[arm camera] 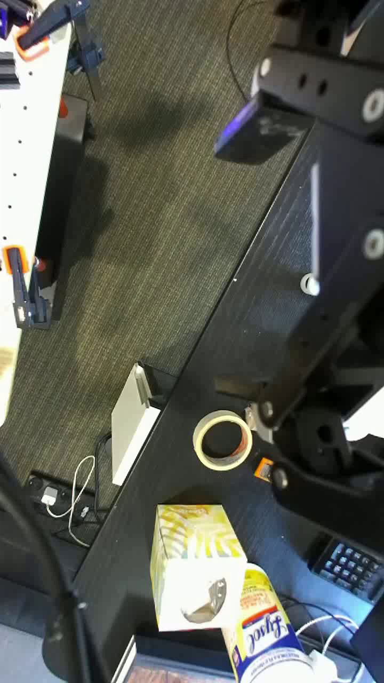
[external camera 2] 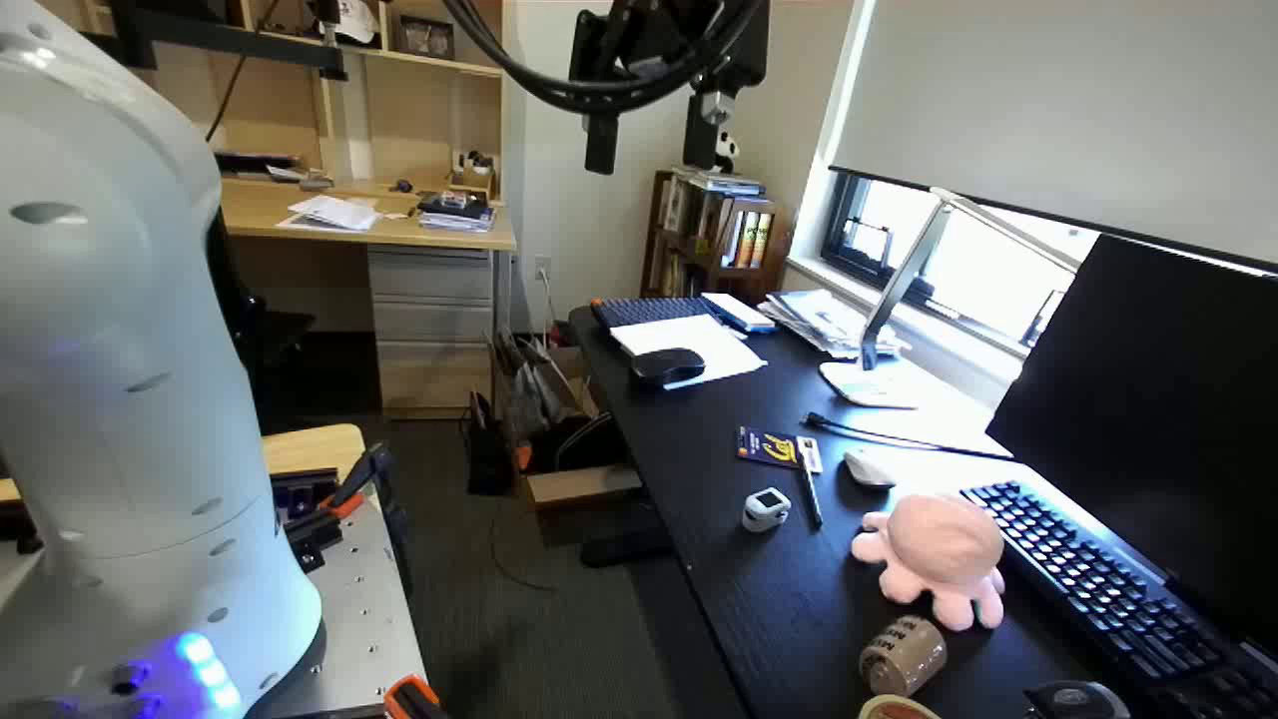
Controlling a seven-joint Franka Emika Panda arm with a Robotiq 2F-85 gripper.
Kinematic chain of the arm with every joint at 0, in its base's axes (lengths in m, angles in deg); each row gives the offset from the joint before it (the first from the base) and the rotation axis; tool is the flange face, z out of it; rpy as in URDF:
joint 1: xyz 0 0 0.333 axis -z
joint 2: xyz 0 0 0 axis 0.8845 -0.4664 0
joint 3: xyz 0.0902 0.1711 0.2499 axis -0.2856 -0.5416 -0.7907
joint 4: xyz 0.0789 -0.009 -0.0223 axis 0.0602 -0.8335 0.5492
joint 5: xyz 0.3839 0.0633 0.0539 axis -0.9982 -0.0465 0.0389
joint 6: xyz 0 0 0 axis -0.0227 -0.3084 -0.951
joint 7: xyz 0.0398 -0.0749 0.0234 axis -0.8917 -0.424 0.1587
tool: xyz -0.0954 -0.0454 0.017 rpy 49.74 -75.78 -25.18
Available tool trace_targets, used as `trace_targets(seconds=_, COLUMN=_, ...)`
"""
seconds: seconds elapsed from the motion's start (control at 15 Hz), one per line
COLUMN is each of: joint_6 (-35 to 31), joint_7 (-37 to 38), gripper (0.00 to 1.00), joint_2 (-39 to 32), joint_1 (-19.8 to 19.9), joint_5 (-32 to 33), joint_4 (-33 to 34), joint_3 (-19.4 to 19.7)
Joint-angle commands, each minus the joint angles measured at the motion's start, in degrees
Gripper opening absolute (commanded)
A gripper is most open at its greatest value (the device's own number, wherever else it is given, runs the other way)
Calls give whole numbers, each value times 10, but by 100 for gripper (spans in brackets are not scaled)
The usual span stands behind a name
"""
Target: Put the brown cup at the center of the tape
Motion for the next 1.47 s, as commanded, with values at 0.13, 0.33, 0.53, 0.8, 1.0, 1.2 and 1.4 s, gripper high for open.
trace_targets(seconds=0.13, joint_6=3, joint_7=6, gripper=100, joint_2=0, joint_1=-11, joint_5=5, joint_4=2, joint_3=8)
trace_targets(seconds=0.33, joint_6=7, joint_7=-3, gripper=100, joint_2=-17, joint_1=-9, joint_5=8, joint_4=13, joint_3=16)
trace_targets(seconds=0.53, joint_6=-6, joint_7=-16, gripper=100, joint_2=-56, joint_1=-2, joint_5=-2, joint_4=32, joint_3=51)
trace_targets(seconds=0.8, joint_6=-61, joint_7=-58, gripper=100, joint_2=-138, joint_1=-2, joint_5=-12, joint_4=62, joint_3=106)
trace_targets(seconds=1.0, joint_6=-89, joint_7=-96, gripper=100, joint_2=-211, joint_1=-7, joint_5=-30, joint_4=94, joint_3=120)
trace_targets(seconds=1.2, joint_6=-102, joint_7=-113, gripper=100, joint_2=-271, joint_1=-14, joint_5=-38, joint_4=116, joint_3=101)
trace_targets(seconds=1.4, joint_6=-91, joint_7=-76, gripper=100, joint_2=-320, joint_1=-3, joint_5=-19, joint_4=151, joint_3=83)
